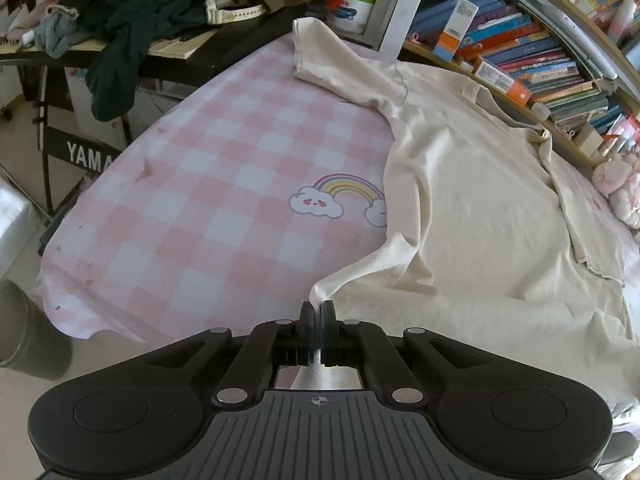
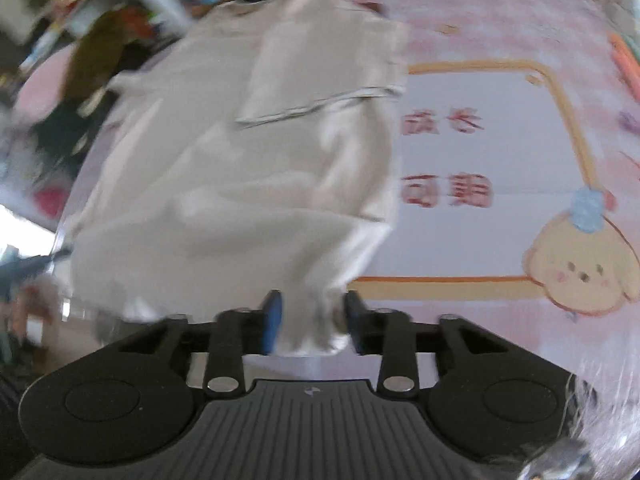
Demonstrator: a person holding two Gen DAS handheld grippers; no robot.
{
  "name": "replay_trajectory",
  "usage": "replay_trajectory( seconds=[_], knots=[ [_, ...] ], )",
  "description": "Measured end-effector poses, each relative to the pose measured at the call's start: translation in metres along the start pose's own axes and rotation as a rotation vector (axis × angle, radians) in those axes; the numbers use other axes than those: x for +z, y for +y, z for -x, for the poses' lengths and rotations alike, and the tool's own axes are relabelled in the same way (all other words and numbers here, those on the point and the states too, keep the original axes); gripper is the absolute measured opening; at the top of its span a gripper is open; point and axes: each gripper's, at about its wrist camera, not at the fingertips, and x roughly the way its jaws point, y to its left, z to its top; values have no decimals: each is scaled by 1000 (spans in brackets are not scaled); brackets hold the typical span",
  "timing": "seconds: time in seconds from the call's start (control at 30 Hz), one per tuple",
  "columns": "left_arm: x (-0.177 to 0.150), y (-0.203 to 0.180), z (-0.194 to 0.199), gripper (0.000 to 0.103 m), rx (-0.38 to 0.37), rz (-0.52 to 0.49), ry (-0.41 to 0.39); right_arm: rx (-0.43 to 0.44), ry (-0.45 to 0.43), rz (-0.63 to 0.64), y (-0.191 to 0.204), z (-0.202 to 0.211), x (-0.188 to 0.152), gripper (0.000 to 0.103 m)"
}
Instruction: Fold clothes
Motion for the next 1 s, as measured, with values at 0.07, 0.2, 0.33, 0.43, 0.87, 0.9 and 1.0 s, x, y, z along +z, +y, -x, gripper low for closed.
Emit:
replay_trajectory(
  seconds=[0.07, 0.2, 0.33, 0.43, 0.87, 0.9, 1.0],
  knots=[
    [-1, -1, 1, 1, 3, -13, 0, -19, 45, 160, 25, -3, -5, 36],
    [-3, -3, 1, 2, 9, -29, 4, -104, 122, 488, 59, -13, -21, 36],
    [-4, -3, 3, 2, 6, -32, 5, -152, 187, 739, 79, -23, -35, 26],
    [-6, -1, 7, 2, -1, -29, 3, -108, 204, 682, 74, -21, -30, 5],
    [-22, 13, 20, 8, 33, -41, 10, -118, 147, 189, 9, 6, -30, 35],
    [-22, 13, 21, 9, 21, -45, 4, -114, 128, 168, 8, 6, -29, 35],
    [-21, 11, 24, 22, 5, -47, -16, -126, 74, 140, 13, -3, -27, 34]
  ],
)
